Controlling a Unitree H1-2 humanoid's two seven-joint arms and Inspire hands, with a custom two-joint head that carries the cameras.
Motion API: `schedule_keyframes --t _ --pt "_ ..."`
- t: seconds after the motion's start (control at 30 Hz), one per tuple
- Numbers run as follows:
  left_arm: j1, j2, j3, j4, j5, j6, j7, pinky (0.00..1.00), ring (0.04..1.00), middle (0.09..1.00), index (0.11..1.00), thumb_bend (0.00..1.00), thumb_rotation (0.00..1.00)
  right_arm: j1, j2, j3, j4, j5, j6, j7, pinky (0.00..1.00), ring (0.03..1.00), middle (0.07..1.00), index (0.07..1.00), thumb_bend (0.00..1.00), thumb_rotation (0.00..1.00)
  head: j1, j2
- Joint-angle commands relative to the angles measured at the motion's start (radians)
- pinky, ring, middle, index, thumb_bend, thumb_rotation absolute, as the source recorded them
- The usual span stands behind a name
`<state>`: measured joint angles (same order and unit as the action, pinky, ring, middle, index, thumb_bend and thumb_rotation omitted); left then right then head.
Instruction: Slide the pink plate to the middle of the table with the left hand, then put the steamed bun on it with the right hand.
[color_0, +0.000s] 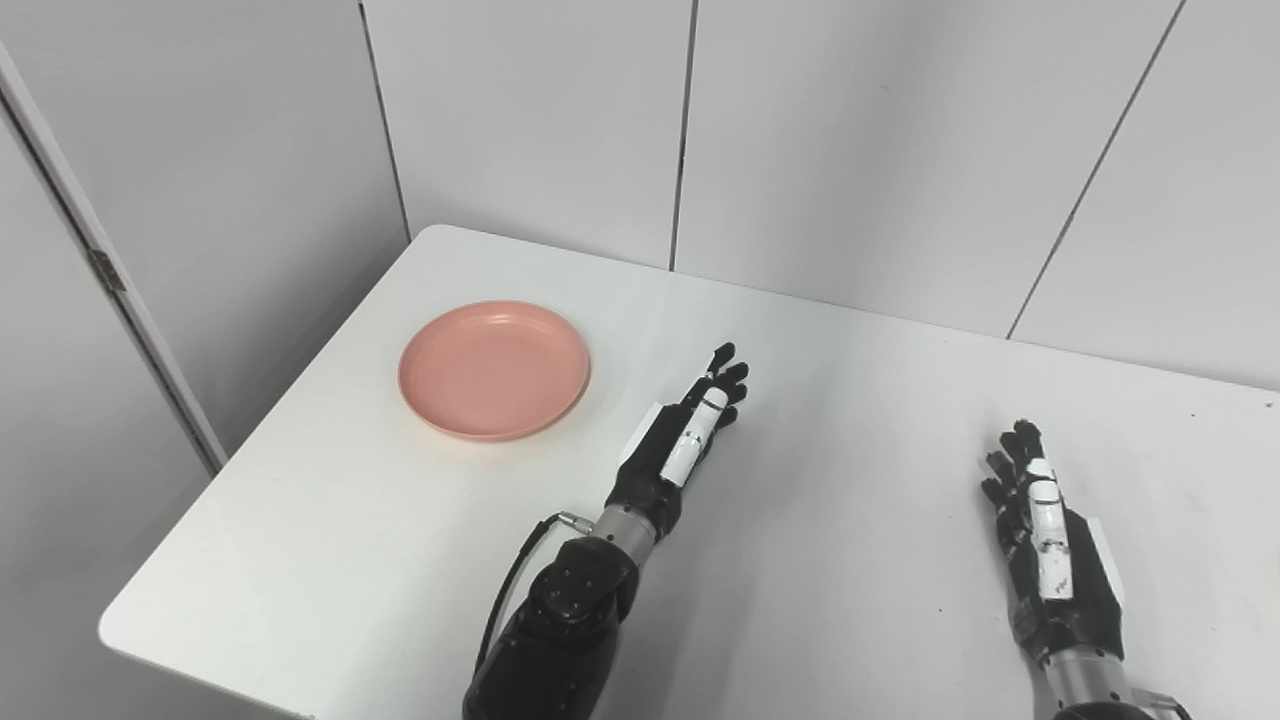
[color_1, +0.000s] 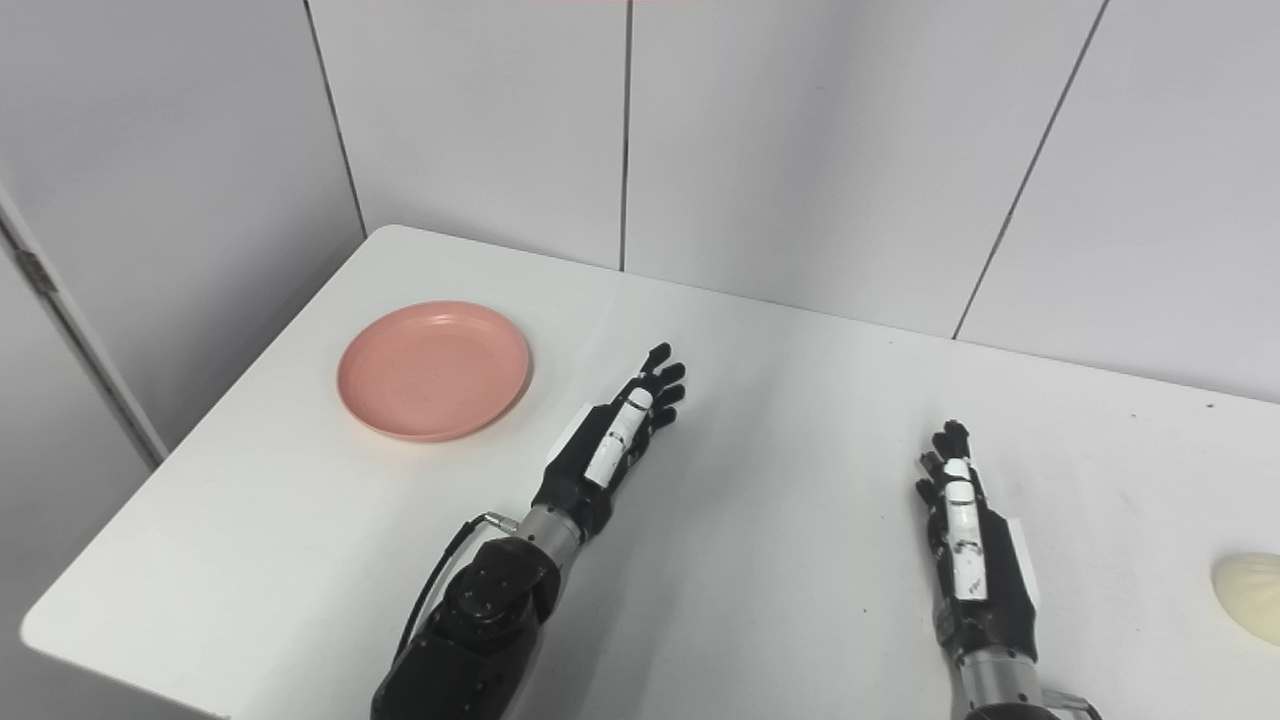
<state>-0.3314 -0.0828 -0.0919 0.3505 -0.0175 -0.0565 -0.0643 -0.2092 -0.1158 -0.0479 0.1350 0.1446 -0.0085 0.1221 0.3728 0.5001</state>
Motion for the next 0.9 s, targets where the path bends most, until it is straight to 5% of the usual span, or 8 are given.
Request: schedule_keyframes --t 0.0,0.87 --pt "0.026 -0.01 -0.002 0.053 -0.011 0.062 -0.011 0.97 0.971 0.979 0.983 0.47 1.0 0.025 -0.006 -0.005 0.038 0.001 0.001 0.005 1.0 0.99 0.998 1.0 0.13 1.0 0.001 0.0" --pt "-0.122 0.0 0.117 -0.425 -0.043 0.175 0.049 0.98 0.912 0.925 0.928 0.53 1.0 -0.002 -0.026 -0.019 0.11 0.006 -0.034 0.027 1.0 0.997 1.0 1.0 0.12 1.0 -0.004 -0.006"
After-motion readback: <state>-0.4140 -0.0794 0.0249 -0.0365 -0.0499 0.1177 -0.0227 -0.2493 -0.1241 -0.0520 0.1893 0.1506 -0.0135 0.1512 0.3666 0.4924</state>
